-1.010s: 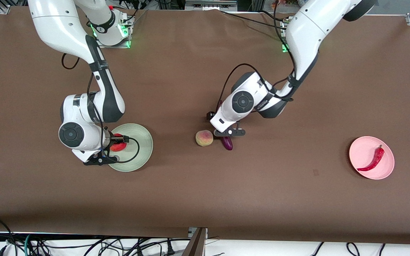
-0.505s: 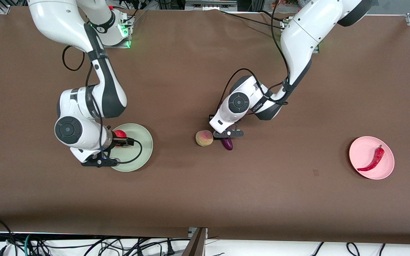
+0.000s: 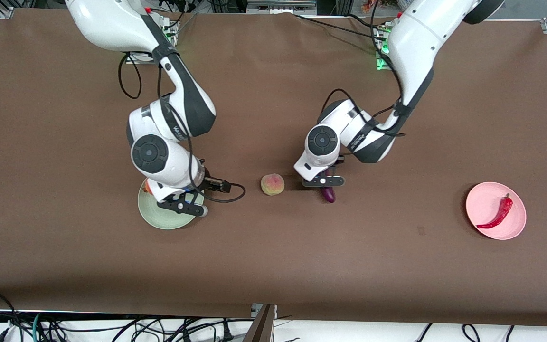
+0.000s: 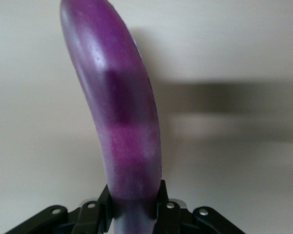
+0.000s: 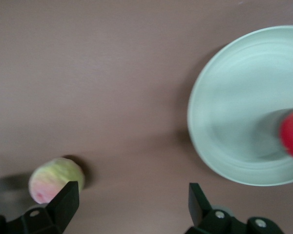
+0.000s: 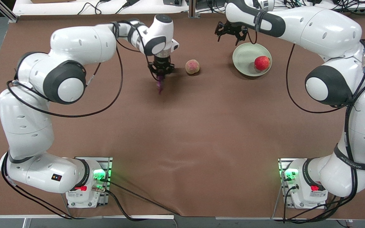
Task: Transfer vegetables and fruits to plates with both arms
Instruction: 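Place the pomegranate on the green plate while the left gripper grasps the eggplant, then carry the eggplant to the pink plate while the right gripper moves the peach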
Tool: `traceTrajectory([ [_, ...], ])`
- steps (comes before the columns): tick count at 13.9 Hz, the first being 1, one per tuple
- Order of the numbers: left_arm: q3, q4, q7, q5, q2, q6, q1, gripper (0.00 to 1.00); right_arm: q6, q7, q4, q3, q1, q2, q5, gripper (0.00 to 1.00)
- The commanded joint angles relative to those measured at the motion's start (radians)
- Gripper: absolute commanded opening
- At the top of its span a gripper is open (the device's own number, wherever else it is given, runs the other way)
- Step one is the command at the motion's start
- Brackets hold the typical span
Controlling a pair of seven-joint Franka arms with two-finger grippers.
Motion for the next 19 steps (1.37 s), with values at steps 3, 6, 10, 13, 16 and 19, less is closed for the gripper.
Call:
traceTrajectory([
  [3,0.011,0.01,0.306,0.163,-0.112,-0.253,0.135,0.05,0.189,0.214,0.038,0.012,0.109,0.095,-0.003,0.99],
  [6,0.011,0.056,0.66,0.166,-0.148,-0.277,0.294,0.06,0.267,0.293,0.038,0.006,0.171,0.145,-0.014,0.99],
  [10,0.01,0.082,1.062,0.166,-0.151,-0.271,0.505,0.1,0.342,0.311,0.034,0.001,0.209,0.194,-0.031,0.99],
  [13,0.011,0.088,1.219,0.172,-0.14,-0.23,0.643,0.12,0.399,0.365,0.034,-0.008,0.235,0.24,-0.078,0.99],
  [16,0.011,0.085,1.391,0.172,-0.073,-0.077,0.773,0.12,0.425,0.35,0.032,-0.01,0.24,0.249,-0.078,0.7],
  [19,0.014,0.082,1.494,0.172,0.002,0.055,0.83,0.16,0.268,0.247,0.043,0.016,0.141,0.202,-0.063,0.42],
])
